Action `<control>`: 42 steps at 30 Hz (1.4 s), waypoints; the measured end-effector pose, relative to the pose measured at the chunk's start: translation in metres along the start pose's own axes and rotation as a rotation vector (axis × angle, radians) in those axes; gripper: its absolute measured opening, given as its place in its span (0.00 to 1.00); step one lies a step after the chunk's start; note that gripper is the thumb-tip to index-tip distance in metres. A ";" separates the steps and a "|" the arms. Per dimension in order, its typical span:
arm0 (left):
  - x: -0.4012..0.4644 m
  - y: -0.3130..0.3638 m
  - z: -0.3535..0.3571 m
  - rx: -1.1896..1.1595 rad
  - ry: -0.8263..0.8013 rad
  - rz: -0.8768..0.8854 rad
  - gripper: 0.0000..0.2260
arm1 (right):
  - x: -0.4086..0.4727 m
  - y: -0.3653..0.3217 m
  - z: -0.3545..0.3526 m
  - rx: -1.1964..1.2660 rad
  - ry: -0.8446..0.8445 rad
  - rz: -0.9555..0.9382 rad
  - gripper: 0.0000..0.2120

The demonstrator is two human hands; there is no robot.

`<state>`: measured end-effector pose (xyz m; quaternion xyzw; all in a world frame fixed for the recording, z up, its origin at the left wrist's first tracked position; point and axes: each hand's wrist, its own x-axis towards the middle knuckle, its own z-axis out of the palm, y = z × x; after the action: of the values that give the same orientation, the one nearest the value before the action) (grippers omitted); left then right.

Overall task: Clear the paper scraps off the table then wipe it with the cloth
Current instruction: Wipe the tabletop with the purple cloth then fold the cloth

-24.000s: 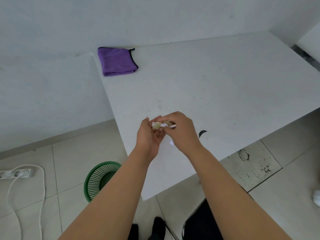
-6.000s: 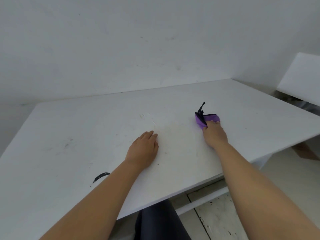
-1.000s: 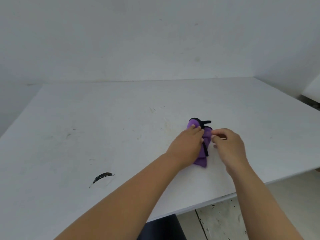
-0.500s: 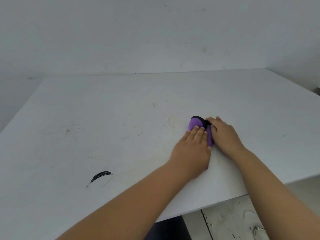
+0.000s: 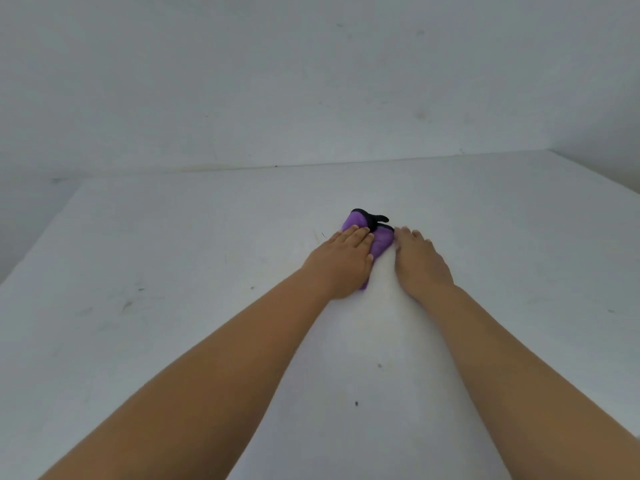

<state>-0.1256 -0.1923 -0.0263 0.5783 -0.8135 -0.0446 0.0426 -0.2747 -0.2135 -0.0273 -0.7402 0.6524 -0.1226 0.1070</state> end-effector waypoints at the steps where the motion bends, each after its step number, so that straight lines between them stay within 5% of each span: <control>1: 0.007 -0.006 0.000 -0.001 -0.001 -0.015 0.23 | 0.005 -0.004 0.001 -0.027 -0.017 0.001 0.22; 13: 0.042 -0.070 -0.004 -0.013 0.031 -0.186 0.23 | 0.058 -0.065 0.034 -0.062 -0.083 -0.114 0.22; 26: -0.052 -0.195 -0.026 0.021 0.030 -0.468 0.23 | 0.059 -0.149 0.064 -0.095 -0.097 -0.166 0.24; 32: -0.040 -0.170 -0.027 -0.011 0.047 -0.502 0.24 | 0.063 -0.147 0.060 -0.071 -0.107 -0.162 0.23; 39: -0.021 -0.123 -0.016 -0.173 0.050 -0.449 0.25 | 0.065 -0.135 0.041 0.334 0.057 -0.141 0.17; 42: -0.023 -0.114 -0.026 -0.457 0.153 -0.442 0.23 | 0.059 -0.144 0.034 0.494 0.151 -0.114 0.15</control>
<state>-0.0081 -0.2083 -0.0151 0.7182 -0.6315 -0.1905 0.2215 -0.1217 -0.2536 -0.0117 -0.7159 0.5660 -0.3390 0.2285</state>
